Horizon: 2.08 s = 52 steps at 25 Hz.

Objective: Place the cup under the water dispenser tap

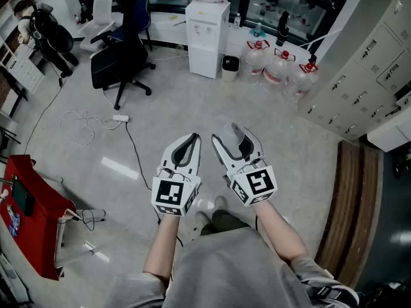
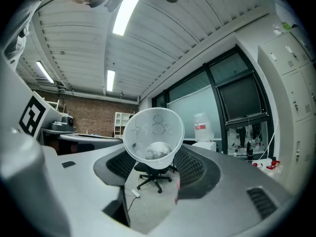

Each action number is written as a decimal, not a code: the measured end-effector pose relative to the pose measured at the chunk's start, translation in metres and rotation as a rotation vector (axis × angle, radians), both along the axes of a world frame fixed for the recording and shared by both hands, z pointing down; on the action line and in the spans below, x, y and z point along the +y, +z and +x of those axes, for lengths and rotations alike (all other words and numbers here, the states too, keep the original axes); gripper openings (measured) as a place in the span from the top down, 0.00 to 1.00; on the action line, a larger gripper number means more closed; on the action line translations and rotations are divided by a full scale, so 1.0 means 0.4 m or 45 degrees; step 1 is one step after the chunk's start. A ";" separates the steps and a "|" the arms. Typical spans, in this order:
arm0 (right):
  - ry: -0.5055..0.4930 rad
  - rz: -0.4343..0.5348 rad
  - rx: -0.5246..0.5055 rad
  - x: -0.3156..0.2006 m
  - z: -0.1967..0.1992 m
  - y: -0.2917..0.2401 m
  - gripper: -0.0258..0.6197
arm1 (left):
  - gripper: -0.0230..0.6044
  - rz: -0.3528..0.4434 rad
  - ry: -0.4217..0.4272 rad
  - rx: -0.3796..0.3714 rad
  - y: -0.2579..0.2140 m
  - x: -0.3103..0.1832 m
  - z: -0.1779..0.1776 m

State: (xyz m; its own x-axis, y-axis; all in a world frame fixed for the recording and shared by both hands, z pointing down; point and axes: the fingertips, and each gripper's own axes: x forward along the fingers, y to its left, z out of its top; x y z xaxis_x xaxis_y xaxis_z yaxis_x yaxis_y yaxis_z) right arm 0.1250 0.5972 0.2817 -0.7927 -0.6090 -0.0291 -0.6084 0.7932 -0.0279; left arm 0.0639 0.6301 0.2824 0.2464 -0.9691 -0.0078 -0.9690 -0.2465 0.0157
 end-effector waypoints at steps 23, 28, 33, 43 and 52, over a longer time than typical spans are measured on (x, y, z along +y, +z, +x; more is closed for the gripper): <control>-0.023 -0.056 0.037 -0.098 0.077 0.062 0.57 | 0.94 -0.134 -0.033 0.011 0.071 -0.082 0.077; -0.021 -0.068 0.011 -0.153 0.125 0.066 0.57 | 0.94 -0.156 -0.049 -0.025 0.076 -0.144 0.119; -0.027 -0.065 -0.020 -0.205 0.155 0.070 0.57 | 0.94 -0.172 -0.043 -0.052 0.081 -0.200 0.152; -0.022 -0.047 -0.020 -0.305 0.129 0.093 0.57 | 0.94 -0.179 -0.052 -0.070 0.093 -0.309 0.119; -0.005 -0.060 0.004 -0.427 -0.015 0.111 0.57 | 0.94 -0.189 -0.011 -0.039 0.116 -0.443 -0.017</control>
State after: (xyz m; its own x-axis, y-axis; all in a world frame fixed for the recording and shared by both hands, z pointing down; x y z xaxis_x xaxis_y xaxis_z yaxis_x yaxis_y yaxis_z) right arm 0.1191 0.4265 0.3262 -0.7951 -0.6065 0.0019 -0.6054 0.7934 -0.0636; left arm 0.0570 0.4528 0.3287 0.2357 -0.9612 0.1433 -0.9717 -0.2351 0.0214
